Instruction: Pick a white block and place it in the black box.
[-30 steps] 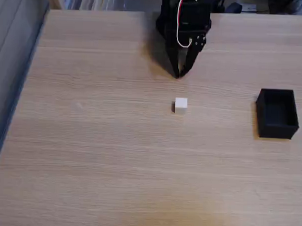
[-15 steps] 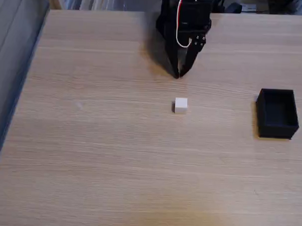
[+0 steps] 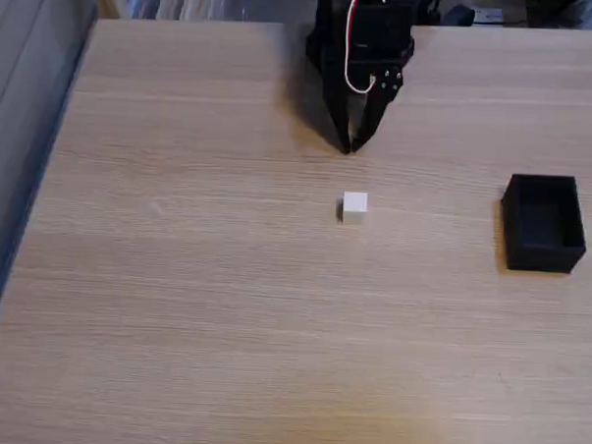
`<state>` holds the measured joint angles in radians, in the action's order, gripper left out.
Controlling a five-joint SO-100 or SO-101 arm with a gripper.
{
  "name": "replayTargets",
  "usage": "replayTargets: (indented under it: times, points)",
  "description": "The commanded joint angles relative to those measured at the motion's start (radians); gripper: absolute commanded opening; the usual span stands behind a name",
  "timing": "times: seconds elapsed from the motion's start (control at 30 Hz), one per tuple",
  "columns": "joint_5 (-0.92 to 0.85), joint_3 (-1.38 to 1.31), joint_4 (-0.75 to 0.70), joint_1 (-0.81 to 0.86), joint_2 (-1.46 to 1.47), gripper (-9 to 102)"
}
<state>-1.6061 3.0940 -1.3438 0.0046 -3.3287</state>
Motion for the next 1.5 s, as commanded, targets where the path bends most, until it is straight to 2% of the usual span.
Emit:
replayTargets:
  times: [0.0,0.8,0.97,1.47]
  points:
    - [0.005,0.014,-0.002,0.003,-0.003,0]
    - [0.011,0.014,-0.002,0.005,-0.003,0]
    - [0.018,0.014,-0.002,0.003,0.0,5]
    - [0.018,-0.083,0.031,-0.034,0.126,7]
